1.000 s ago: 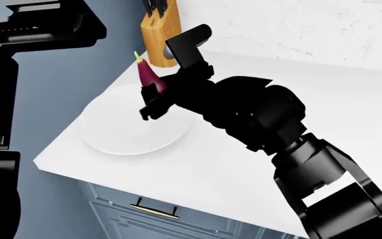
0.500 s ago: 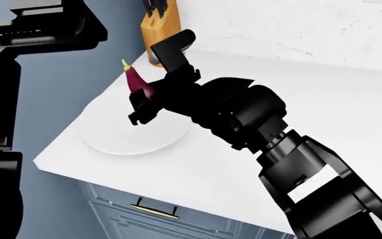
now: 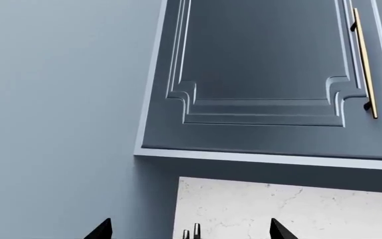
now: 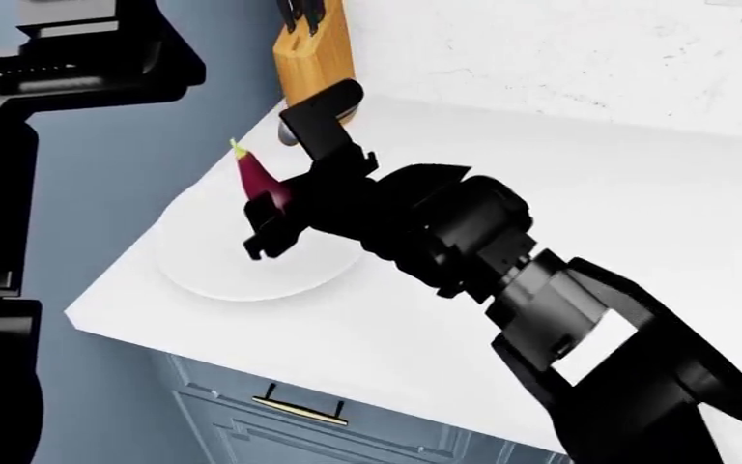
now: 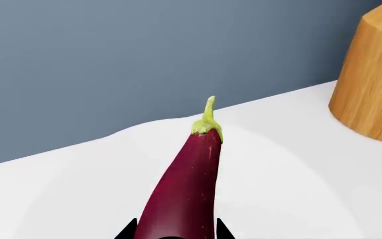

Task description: Pick the eggplant from the top rack in the oven and place it on the plate on the counter.

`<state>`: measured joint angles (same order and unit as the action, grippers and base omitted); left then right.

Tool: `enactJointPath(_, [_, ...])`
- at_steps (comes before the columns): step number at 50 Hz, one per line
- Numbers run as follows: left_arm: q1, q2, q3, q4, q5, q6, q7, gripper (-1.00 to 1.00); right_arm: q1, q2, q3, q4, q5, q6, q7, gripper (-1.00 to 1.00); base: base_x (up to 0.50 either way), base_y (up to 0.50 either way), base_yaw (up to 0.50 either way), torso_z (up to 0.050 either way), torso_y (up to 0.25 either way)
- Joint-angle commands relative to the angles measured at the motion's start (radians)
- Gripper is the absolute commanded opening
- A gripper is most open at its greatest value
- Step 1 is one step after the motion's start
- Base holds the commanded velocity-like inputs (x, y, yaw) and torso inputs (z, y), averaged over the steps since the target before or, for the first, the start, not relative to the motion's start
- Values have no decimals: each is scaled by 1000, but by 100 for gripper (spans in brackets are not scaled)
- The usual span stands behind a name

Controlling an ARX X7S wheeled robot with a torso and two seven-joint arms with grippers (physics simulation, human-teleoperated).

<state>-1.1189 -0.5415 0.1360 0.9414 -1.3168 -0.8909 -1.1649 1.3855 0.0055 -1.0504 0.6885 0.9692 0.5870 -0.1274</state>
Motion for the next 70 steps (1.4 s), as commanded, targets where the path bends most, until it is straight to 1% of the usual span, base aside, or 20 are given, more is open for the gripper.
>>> enactJointPath(1, [-3, -6, 1, -1, -5, 4, -3, 100, 32, -3, -134, 46, 107, -75, 6, -100, 0, 0, 0, 0, 0])
enactJointPath(8, [1, -2, 9, -2, 6, 8, 3, 100, 37, -2, -173, 63, 140, -96, 7, -100, 0, 0, 0, 0, 0])
enactJointPath(21, [1, -11, 7, 0, 1, 13, -3, 100, 53, -4, -292, 93, 238, -153, 17, -100, 0, 0, 0, 0, 0])
enactJointPath(36, [6, -16, 9, 2, 4, 21, -4, 100, 63, -4, -381, 93, 312, -193, 27, -100, 0, 0, 0, 0, 1])
enactJointPath(70, [9, -24, 17, 2, 5, 37, -6, 100, 72, -5, -494, 107, 408, -239, 32, -100, 0, 0, 0, 0, 0])
